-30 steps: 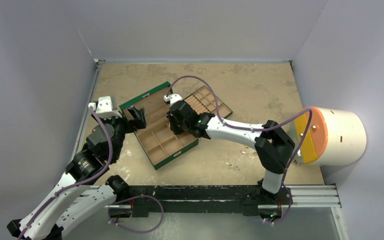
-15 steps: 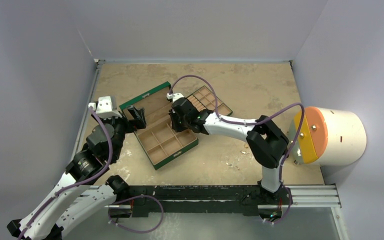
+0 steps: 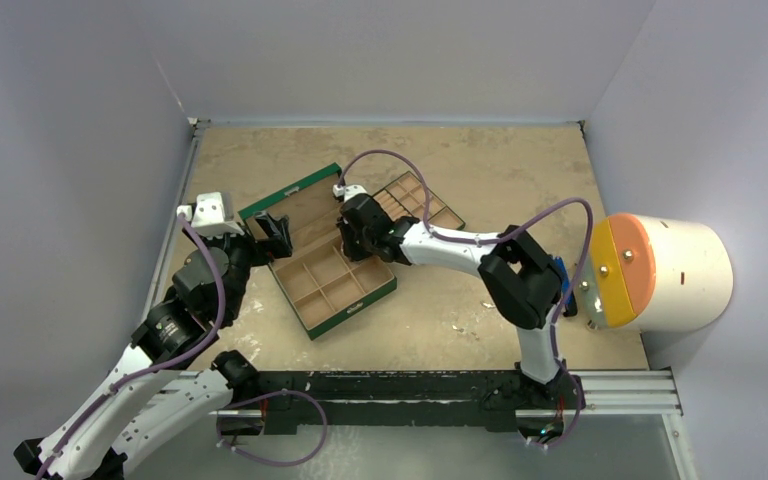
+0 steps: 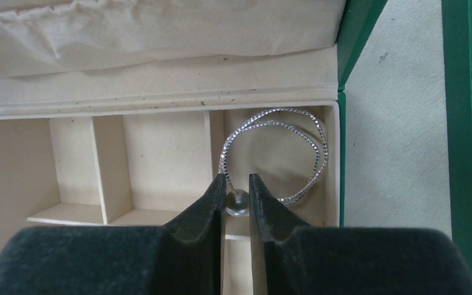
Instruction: Organize the mixed jewelry
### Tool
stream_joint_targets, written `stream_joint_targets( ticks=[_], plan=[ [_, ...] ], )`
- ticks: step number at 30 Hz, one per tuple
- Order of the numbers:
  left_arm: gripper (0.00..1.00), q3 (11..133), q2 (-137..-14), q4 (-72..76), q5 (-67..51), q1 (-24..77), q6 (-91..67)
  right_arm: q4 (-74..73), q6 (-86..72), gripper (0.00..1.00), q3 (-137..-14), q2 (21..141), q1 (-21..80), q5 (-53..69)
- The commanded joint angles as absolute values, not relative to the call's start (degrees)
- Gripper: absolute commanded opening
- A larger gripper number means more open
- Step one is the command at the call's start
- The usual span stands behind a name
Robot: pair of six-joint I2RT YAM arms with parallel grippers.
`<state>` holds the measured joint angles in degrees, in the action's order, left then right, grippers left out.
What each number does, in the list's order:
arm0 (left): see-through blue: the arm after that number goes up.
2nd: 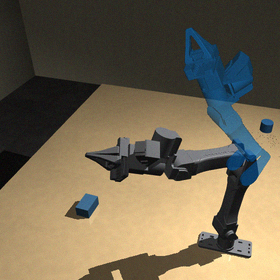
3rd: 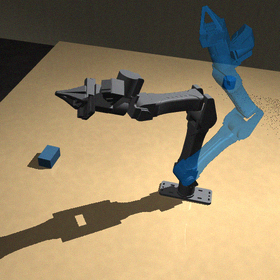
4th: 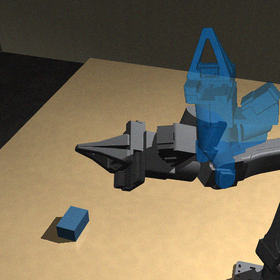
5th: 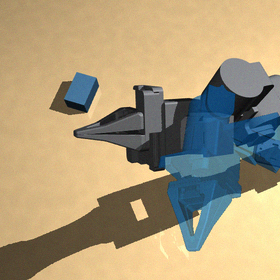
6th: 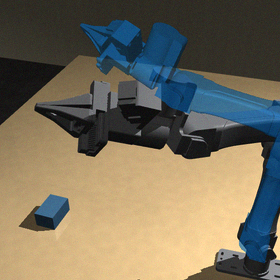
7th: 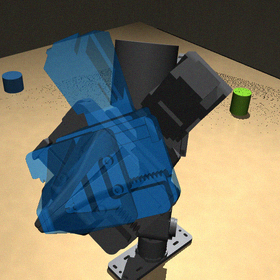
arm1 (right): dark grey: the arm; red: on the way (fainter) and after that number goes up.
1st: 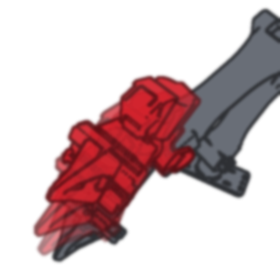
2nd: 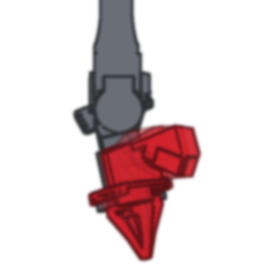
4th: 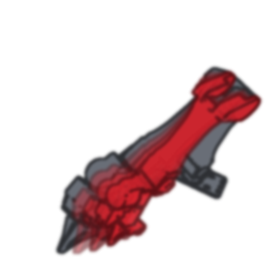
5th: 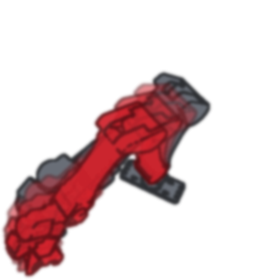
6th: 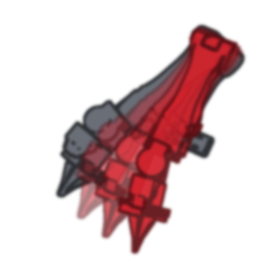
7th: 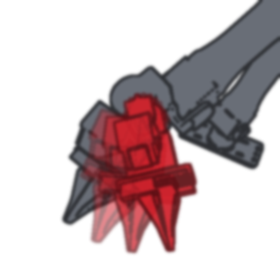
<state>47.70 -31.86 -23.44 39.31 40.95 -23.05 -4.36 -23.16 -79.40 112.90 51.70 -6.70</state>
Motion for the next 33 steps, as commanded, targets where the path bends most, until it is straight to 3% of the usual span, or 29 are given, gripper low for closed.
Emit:
stream_joint_targets(
  ticks=[1, 16, 22, 33],
  plan=[
    [0.98, 49.21, -31.63, -22.07, 40.17, 41.03, -23.29, -3.79, -23.87, 0.09, -82.77, 113.39, 51.50, -9.30],
    [0.98, 49.27, -31.94, -22.16, 40.34, 41.02, -23.20, -4.03, -25.05, 0.37, -82.33, 111.08, 51.59, -11.01],
    [0.98, 49.21, -32.20, -22.26, 40.58, 40.96, -23.25, -4.28, -24.72, 0.38, -80.35, 106.12, 51.67, -11.90],
    [0.98, 49.26, -33.03, -22.26, 40.04, 41.04, -23.16, -7.87, -24.93, 0.42, -67.48, 86.70, 51.68, -14.77]
  ],
)
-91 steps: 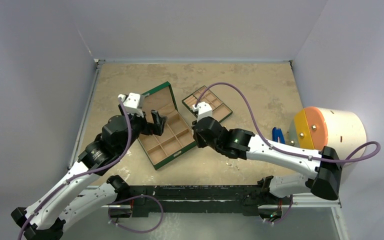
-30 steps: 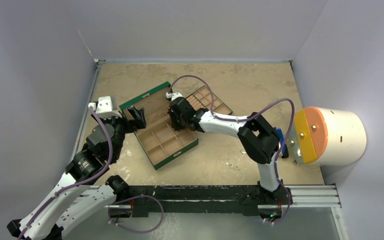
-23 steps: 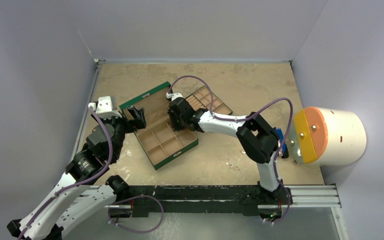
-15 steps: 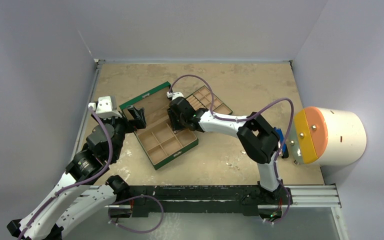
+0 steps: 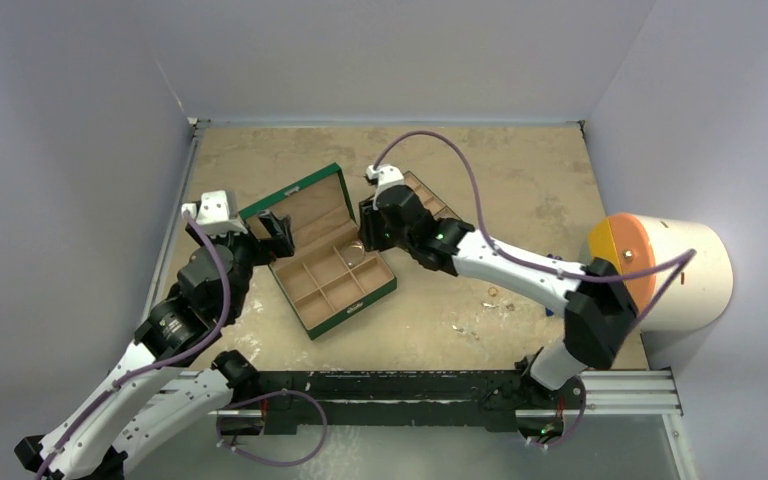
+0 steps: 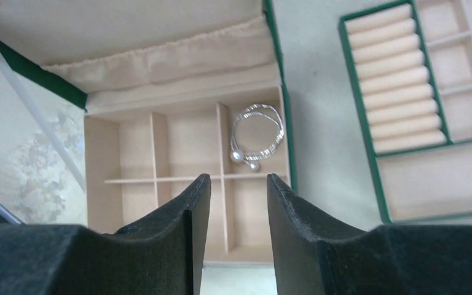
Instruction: Organize the mixed jewelry
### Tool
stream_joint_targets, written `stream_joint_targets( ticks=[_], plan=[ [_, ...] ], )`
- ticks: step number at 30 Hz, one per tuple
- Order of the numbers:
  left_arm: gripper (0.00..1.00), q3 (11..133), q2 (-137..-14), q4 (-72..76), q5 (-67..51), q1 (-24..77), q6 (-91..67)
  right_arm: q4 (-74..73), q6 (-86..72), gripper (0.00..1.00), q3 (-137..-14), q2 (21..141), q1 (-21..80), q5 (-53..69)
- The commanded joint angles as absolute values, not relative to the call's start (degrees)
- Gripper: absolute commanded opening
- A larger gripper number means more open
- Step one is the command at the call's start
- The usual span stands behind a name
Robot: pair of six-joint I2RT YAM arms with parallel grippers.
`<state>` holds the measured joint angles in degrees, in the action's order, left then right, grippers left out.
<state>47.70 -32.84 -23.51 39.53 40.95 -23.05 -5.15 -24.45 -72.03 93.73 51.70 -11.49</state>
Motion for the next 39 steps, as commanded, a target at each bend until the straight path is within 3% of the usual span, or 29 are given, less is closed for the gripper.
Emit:
stream_joint_targets(
  ticks=[1, 11, 18, 27, 39],
  plan=[
    [0.98, 49.16, -32.91, -22.17, 40.18, 40.97, -23.13, -8.96, -24.85, 0.42, -66.04, 84.65, 51.67, -14.83],
    [0.99, 48.99, -33.31, -21.93, 39.96, 41.01, -23.14, -20.76, -25.05, 0.52, -54.99, 66.30, 51.27, -29.60],
    [0.99, 49.01, -34.16, -21.74, 39.25, 40.70, -22.94, -23.71, -27.48, 0.54, -48.60, 60.58, 47.81, -28.69],
    [0.99, 49.13, -36.15, -21.65, 37.61, 39.70, -22.99, -17.57, -23.04, 0.54, -48.37, 66.11, 38.68, -20.62],
    [0.99, 49.11, -36.32, -21.75, 37.44, 39.31, -22.91, -12.69, -13.80, 0.52, -59.33, 81.55, 27.27, -12.26]
  ],
)
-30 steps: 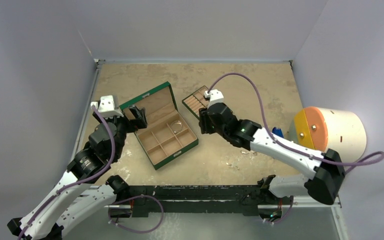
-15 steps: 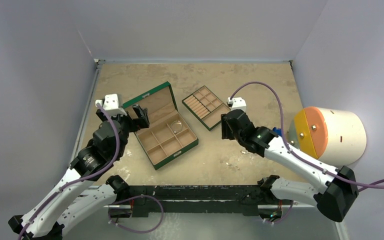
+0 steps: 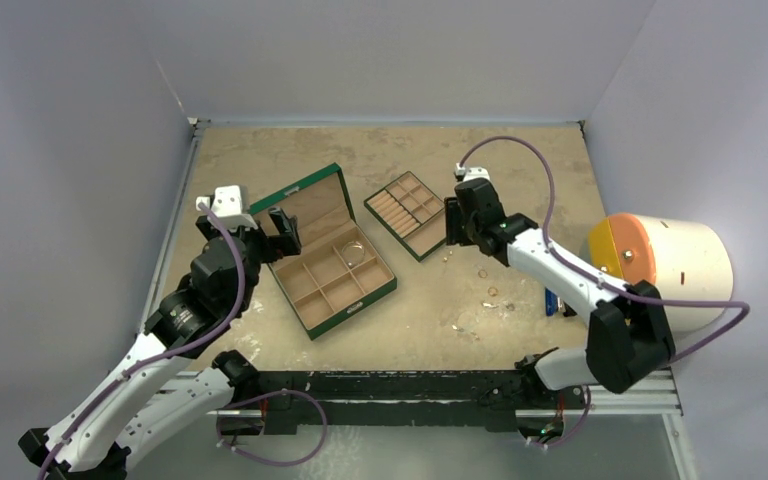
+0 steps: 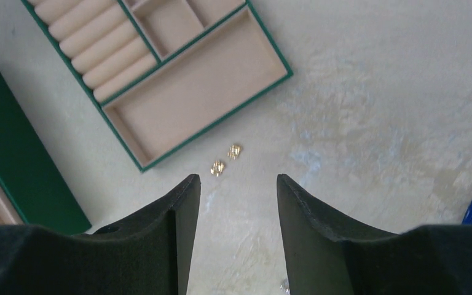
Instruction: Organize the mixed jewelry
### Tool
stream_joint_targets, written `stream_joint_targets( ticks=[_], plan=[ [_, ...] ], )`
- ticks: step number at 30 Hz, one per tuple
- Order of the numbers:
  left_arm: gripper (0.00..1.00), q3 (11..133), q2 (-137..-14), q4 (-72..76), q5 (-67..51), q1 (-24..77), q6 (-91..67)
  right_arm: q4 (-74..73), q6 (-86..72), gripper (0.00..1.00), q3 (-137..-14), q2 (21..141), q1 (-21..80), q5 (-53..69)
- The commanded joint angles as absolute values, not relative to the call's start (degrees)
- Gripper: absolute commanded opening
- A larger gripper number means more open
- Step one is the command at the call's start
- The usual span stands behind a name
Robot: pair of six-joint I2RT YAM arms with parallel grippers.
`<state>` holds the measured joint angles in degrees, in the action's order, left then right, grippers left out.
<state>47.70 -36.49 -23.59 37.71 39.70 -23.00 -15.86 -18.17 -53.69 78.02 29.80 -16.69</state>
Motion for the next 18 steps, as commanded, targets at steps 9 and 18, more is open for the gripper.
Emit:
stream_joint_targets(
  ticks=[9, 18],
  plan=[
    [0.99, 49.11, -36.35, -21.82, 37.62, 39.31, -22.79, -13.55, -7.75, 0.47, -69.12, 90.00, 26.77, -4.85],
    [0.99, 49.16, -36.06, -21.88, 37.62, 39.36, -22.76, -22.19, 3.67, 0.44, -76.60, 98.47, 26.63, -1.10]
  ],
)
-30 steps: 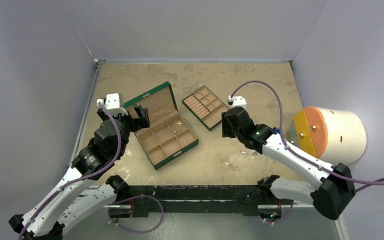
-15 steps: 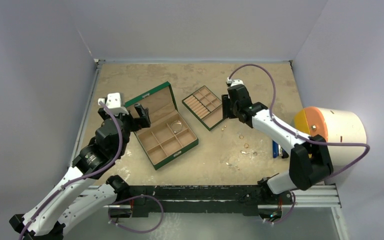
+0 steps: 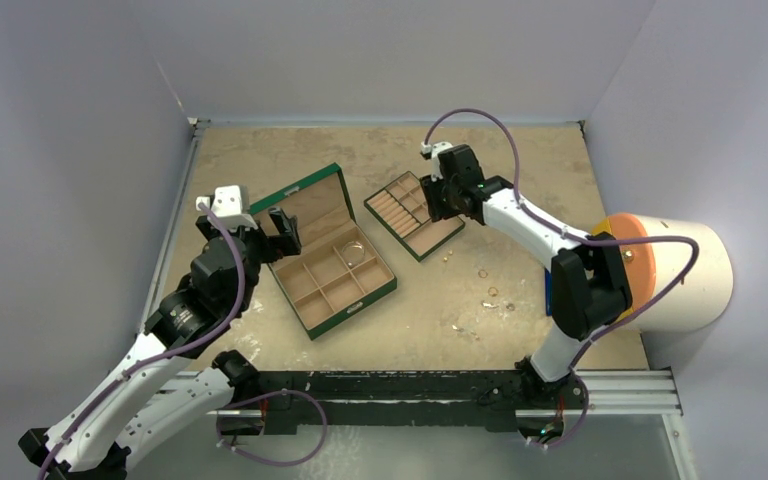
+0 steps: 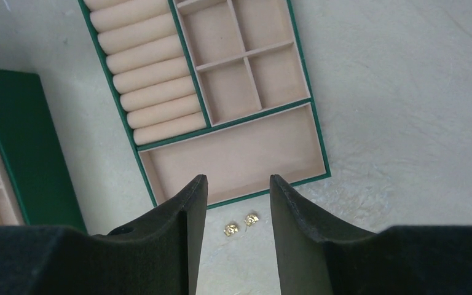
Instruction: Organize the mixed jewelry
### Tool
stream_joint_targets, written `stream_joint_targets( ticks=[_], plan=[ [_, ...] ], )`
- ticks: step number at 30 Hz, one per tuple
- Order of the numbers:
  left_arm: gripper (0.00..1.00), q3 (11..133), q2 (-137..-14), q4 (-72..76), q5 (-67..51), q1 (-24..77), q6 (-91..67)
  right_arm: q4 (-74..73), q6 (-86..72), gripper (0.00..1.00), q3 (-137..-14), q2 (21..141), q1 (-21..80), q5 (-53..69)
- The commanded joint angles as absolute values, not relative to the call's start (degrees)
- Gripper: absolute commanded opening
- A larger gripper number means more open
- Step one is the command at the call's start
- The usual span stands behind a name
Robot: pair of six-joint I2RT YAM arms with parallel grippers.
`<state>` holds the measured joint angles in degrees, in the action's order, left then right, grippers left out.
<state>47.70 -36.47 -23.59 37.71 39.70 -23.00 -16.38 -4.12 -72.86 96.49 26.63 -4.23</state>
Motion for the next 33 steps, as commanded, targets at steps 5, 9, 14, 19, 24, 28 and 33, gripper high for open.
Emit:
stream_joint_targets(
  ticks=[5, 9, 14, 19, 24, 28, 33],
  plan=[
    [0.99, 49.20, -36.34, -21.87, 37.03, 39.30, -22.83, -26.11, 9.66, 0.45, -78.35, 101.08, 26.66, -0.18],
    [0.99, 49.22, -36.65, -21.79, 36.66, 39.35, -22.77, -24.97, 15.69, 0.46, -79.25, 102.36, 26.83, -0.24],
    [0.99, 49.28, -36.44, -21.72, 36.48, 39.30, -22.84, -20.03, 27.64, 0.52, -75.50, 100.93, 28.10, 2.20],
    [0.99, 49.21, -36.11, -21.87, 36.54, 39.29, -22.78, -18.36, 40.83, 0.58, -72.72, 99.04, 28.92, 6.38],
    [0.99, 49.15, -35.76, -21.78, 36.52, 39.34, -22.76, -22.76, 50.82, 0.61, -76.31, 101.34, 29.00, 6.96],
    [0.99, 49.13, -35.70, -21.79, 36.39, 39.30, -22.77, -24.88, 55.88, 0.62, -77.63, 103.52, 28.92, 7.09],
    [0.99, 49.20, -35.76, -21.73, 36.22, 39.33, -22.84, -24.87, 57.99, 0.62, -79.11, 104.93, 28.92, 7.85]
  ],
)
